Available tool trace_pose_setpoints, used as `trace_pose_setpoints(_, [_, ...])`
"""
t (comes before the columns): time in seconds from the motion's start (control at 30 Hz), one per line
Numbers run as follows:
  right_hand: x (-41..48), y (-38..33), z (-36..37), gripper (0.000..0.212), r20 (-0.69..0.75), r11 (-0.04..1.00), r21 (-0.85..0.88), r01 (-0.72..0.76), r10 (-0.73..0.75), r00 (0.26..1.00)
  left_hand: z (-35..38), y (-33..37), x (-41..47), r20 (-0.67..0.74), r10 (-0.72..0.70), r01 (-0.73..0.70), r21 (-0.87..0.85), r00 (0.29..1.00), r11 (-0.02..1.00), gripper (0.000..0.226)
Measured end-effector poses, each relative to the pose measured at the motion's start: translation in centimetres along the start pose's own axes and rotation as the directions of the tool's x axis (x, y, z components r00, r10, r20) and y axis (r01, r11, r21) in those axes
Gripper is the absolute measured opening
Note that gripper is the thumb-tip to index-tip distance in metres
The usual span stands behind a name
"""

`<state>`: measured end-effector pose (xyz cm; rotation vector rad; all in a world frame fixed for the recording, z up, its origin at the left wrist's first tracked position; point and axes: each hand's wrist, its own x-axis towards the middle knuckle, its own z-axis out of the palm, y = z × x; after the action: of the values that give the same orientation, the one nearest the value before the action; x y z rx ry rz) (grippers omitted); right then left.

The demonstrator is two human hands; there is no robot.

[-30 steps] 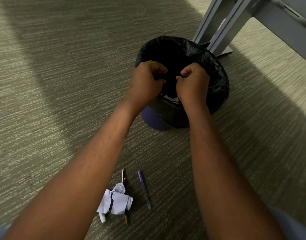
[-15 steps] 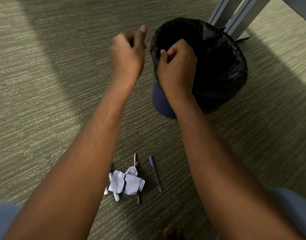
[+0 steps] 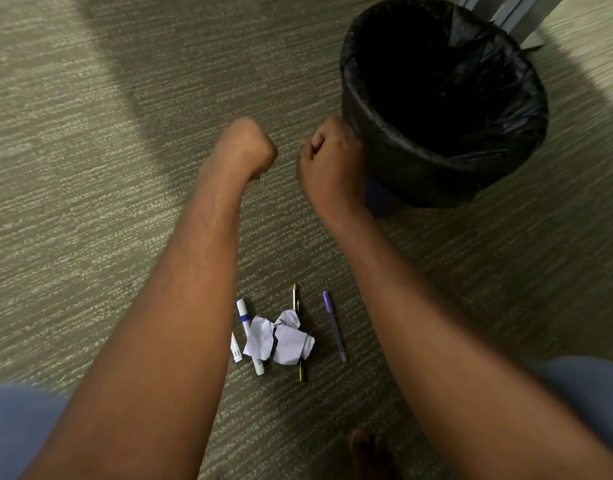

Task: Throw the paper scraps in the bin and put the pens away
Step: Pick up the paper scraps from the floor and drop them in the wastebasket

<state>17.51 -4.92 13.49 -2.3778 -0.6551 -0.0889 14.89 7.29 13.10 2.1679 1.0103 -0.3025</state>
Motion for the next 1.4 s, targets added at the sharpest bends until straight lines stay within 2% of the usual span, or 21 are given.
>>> trace_pose_setpoints(0.1, [-1.5,1.3,1.6,0.001,0.115,0.997,-0.051,-0.051,0.057,0.992,1.8,-1.3,0.1,0.18,-0.07,0.046,0.132,0.981,0.99,0.024])
trace_pose_setpoints(0.17, [-2.6,2.2,2.7,0.012,0.179,0.989,-0.109,-0.104,0.122,0.976,3.2,-2.1,-0.1,0.272,-0.093,0.041,0.192,0.958,0.98,0.022])
trace_pose_setpoints(0.37, [-5.5,4.5,4.8,0.016,0.279,0.955,-0.231,-0.186,0.248,0.928,7.2,-4.2,-0.7,0.512,-0.112,-0.166,0.467,0.852,0.869,0.025])
trace_pose_setpoints(0.6, [-9.5,6.6,6.8,0.016,0.376,0.933,-0.287,-0.217,0.318,0.871,10.2,-6.4,-1.8,0.66,-0.198,-0.238,0.509,0.725,0.827,0.02])
trace_pose_setpoints(0.73, [-11.8,7.6,7.5,0.021,0.424,0.922,-0.312,-0.229,0.351,0.835,11.8,-7.5,-2.9,0.69,-0.23,-0.235,0.511,0.687,0.827,0.022])
trace_pose_setpoints(0.83, [-13.3,8.6,7.9,0.021,0.477,0.913,-0.345,-0.218,0.37,0.797,12.9,-8.1,-3.8,0.684,-0.232,-0.281,0.551,0.692,0.786,0.023])
trace_pose_setpoints(0.97, [-15.1,9.7,8.1,0.019,0.572,0.912,-0.358,-0.202,0.385,0.724,14.4,-9.2,-4.8,0.674,-0.236,-0.35,0.612,0.7,0.709,0.042])
trace_pose_setpoints(1.1, [-16.4,10.2,8.1,0.024,0.644,0.926,-0.335,-0.175,0.361,0.674,15.6,-10.5,-5.1,0.668,-0.235,-0.348,0.617,0.706,0.706,0.026])
trace_pose_setpoints(1.17, [-17.1,10.6,8.2,0.028,0.679,0.938,-0.322,-0.126,0.322,0.659,15.9,-10.9,-5.2,0.674,-0.213,-0.389,0.622,0.707,0.679,0.029])
trace_pose_setpoints(1.3, [-18.1,11.5,8.5,0.033,0.76,0.957,-0.287,-0.048,0.258,0.596,16.7,-11.6,-5.5,0.648,-0.179,-0.4,0.639,0.741,0.657,0.043])
trace_pose_setpoints(1.4, [-18.1,11.6,8.8,0.03,0.766,0.958,-0.274,-0.087,0.273,0.582,17.3,-12.1,-5.6,0.594,-0.136,-0.377,0.653,0.793,0.657,0.046])
